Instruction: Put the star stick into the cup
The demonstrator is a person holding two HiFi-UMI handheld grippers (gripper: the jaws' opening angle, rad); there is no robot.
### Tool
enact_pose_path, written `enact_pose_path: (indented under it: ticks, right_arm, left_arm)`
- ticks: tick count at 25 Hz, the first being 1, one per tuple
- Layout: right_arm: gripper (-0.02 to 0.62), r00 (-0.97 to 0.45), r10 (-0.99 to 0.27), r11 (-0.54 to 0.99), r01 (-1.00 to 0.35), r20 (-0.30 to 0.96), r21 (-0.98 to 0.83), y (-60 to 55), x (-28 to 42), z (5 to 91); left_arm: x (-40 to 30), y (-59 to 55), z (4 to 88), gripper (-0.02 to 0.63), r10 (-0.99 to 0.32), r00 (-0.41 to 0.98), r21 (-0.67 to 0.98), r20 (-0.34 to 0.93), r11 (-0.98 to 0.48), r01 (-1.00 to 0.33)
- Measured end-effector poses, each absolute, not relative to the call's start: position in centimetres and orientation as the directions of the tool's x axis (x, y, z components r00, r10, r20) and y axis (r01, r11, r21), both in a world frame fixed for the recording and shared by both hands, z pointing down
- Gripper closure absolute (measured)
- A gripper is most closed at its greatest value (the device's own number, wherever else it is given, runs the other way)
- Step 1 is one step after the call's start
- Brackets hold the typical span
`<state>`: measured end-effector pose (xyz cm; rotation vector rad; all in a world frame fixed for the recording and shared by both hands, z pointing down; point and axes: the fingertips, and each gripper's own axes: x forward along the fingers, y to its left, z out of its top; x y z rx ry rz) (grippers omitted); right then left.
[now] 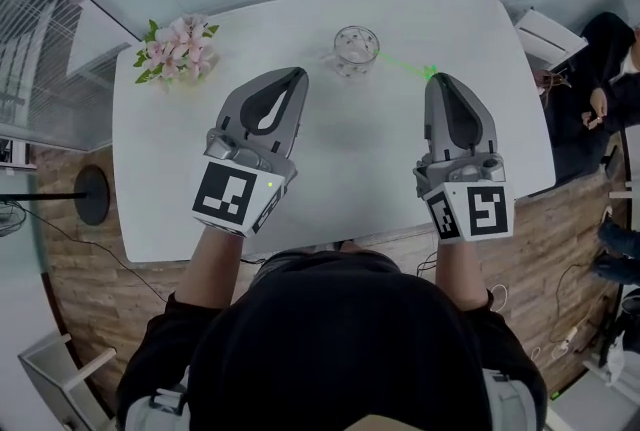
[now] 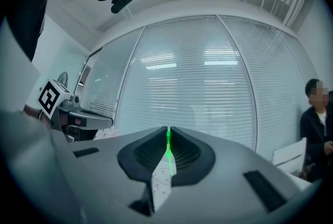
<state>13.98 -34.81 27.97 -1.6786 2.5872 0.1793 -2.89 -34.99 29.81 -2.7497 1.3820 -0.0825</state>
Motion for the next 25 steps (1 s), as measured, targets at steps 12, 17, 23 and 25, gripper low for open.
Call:
enact_pose_path:
  ticks: [12, 17, 23, 25]
  right_arm:
    - [0.574, -0.475, -0.880, 0.474, -0.878, 0.009, 0.067, -39.7, 11.2, 33.5]
    - [0.574, -0.480, -0.877, 0.481, -0.872, 0.037, 0.085, -40.7, 10.8, 35.2]
    - [0.574, -0.485, -0.874, 0.485, -0.869, 0.022, 0.100, -41.5, 10.4, 35.2]
    - [0.574, -0.491, -0.871, 0.489, -0.863, 0.016, 0.126, -41.6, 10.0, 35.1]
  left_arm:
    - [-3.0, -35.5, 30.5, 0.592, -0.814, 0.580, -0.091, 0.028, -0.580, -0.810]
    - [-2.8, -35.7, 30.7, 0.592, -0.815, 0.579, -0.090, 0.031, -0.579, -0.810]
    - [-2.7, -35.9, 30.7, 0.592, -0.817, 0.576, -0.094, 0.032, -0.576, -0.812]
    - [-2.7, -35.9, 30.7, 0.592, -0.817, 0.576, -0.093, 0.033, -0.576, -0.812]
